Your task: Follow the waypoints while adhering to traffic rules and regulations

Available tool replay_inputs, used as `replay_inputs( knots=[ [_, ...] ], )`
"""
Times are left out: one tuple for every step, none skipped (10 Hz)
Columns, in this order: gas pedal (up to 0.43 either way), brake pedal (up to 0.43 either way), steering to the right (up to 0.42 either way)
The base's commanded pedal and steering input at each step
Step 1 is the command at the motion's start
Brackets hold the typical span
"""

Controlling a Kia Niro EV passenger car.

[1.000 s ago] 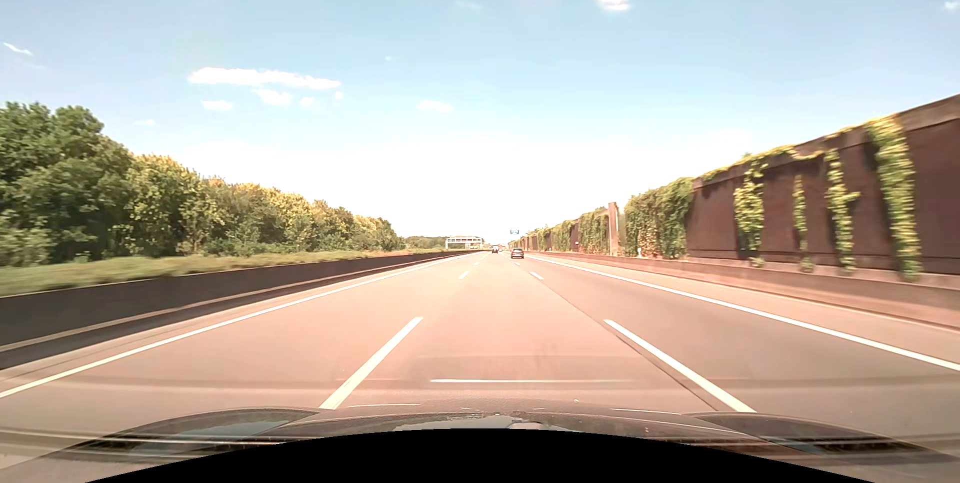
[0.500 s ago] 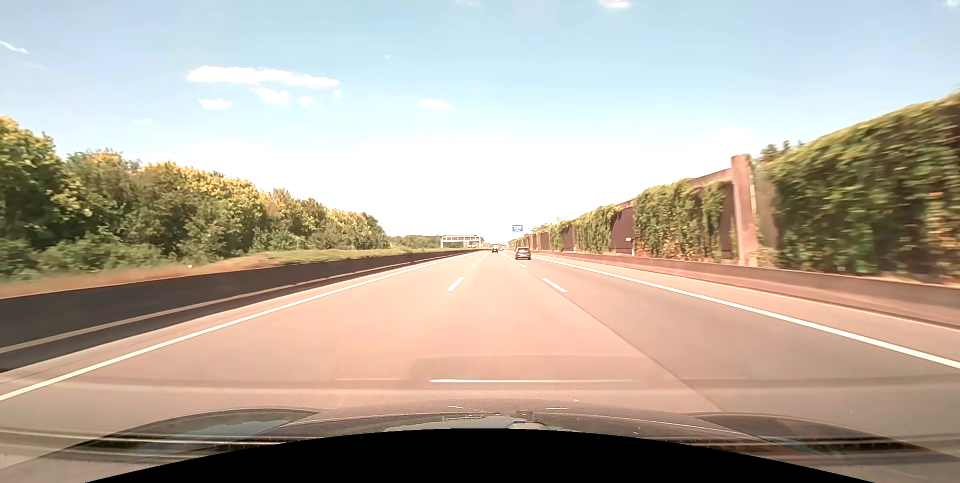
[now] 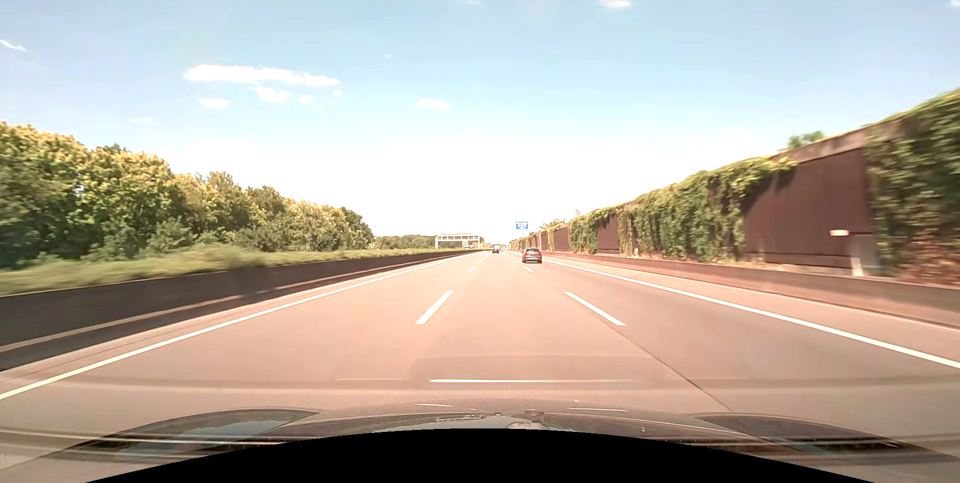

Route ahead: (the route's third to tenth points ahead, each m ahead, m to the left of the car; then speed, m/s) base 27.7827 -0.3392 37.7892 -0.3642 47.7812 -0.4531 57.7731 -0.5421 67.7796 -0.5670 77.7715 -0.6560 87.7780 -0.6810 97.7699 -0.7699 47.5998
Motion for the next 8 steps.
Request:
replay_inputs(
  knots=[
    [0.591, 0.000, -0.003],
    [0.591, 0.000, -0.003],
    [0.591, 0.000, -0.003],
    [0.591, 0.000, -0.003],
    [0.591, 0.000, -0.004],
    [0.591, 0.000, -0.004],
    [0.591, 0.000, -0.004],
    [0.591, 0.000, -0.004]
  ],
)
